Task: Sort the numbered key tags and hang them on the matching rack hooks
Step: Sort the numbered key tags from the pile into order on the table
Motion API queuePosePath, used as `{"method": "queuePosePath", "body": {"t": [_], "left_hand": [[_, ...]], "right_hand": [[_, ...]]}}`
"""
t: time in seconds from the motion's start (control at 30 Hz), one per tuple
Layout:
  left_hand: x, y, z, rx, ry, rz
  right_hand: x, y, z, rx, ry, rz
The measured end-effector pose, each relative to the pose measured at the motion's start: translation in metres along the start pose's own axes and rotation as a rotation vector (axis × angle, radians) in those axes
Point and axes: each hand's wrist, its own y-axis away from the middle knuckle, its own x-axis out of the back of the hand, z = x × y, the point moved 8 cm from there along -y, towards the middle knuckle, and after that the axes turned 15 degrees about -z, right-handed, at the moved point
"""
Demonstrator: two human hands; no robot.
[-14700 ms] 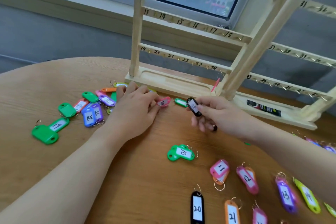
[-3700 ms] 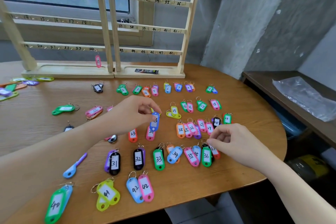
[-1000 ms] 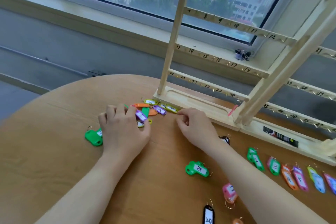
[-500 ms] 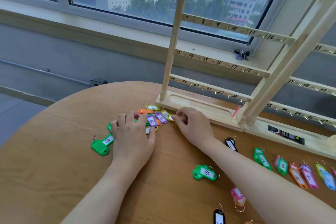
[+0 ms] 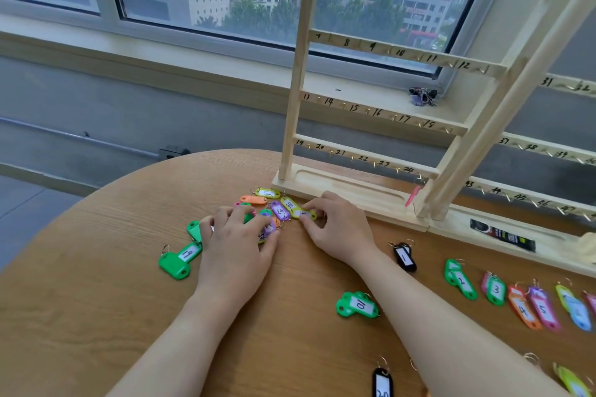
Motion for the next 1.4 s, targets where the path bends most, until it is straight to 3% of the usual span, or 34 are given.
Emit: {"method": "queuePosePath", "body": {"t": [0.47,0.83,1.1,1.3,1.4], "left_hand": [[0.001,-0.003,-0.008,0.052,0.152,-0.062],[0.008,-0.003,-0.006,-0.030,0.298,-0.013],[0.018,0.000,-0.002,-0.059,0.342,0.034],[0.025,0.008,0.006,-0.067,0.363,0.076],[0.024,0.018,0.031,-0.183,0.364,0.057]], "right_hand": [[0.006,0.001,0.004,-0.025,-0.035,0.065],[0.004,0.010,-0.002,-0.010,-0.025,0.070],[0.012,0.024,0.004,-0.026,-0.185,-0.029],[0.091,0.107,0.010,-0.098,-0.290,0.177],[0.108,0.177,0.025,-0.202,-0.353,0.224]]}}
